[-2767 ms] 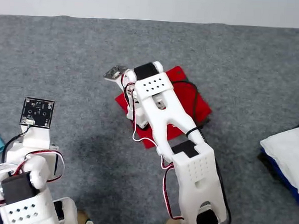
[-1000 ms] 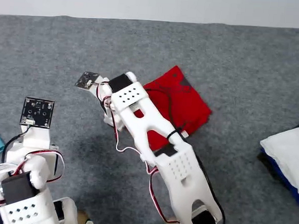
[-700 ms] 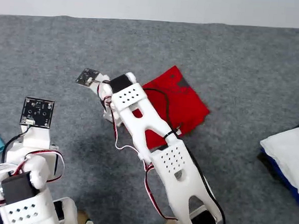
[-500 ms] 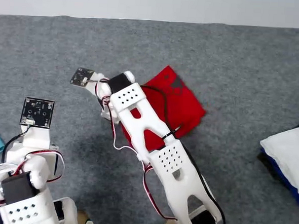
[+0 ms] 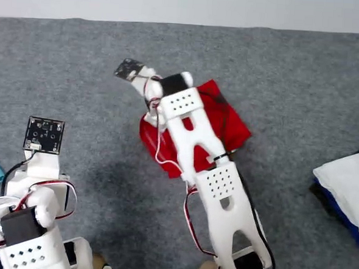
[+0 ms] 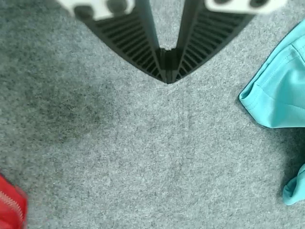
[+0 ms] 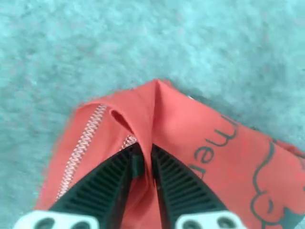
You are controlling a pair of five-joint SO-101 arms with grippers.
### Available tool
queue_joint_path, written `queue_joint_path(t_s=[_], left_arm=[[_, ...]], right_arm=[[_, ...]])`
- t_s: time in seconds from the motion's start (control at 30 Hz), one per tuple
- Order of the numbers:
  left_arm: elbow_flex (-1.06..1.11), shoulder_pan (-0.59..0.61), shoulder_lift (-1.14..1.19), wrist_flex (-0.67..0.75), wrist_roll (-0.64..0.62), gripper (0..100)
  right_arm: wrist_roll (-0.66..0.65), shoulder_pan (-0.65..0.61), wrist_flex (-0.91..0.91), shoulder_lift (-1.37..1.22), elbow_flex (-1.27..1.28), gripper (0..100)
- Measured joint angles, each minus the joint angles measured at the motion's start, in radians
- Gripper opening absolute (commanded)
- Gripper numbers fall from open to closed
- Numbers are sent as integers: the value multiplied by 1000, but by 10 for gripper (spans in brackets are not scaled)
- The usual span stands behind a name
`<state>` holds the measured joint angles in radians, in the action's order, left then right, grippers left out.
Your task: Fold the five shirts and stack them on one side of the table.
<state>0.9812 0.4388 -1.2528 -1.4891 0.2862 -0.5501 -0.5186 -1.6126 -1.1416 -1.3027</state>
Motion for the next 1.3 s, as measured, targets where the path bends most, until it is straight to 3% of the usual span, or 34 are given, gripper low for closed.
queue_joint_path(t_s=[0.23,0.73,0.97,1.3], left_arm=[[12,0,0,0,0,5],[12,0,0,0,0,5],[12,0,0,0,0,5],[12,0,0,0,0,5]], right_arm=[[0,0,-14,0,0,234],[-2,-60,-137,11,-244,235],[-2,58,-137,12,-245,232],[-11,189,-95,-189,-245,154]])
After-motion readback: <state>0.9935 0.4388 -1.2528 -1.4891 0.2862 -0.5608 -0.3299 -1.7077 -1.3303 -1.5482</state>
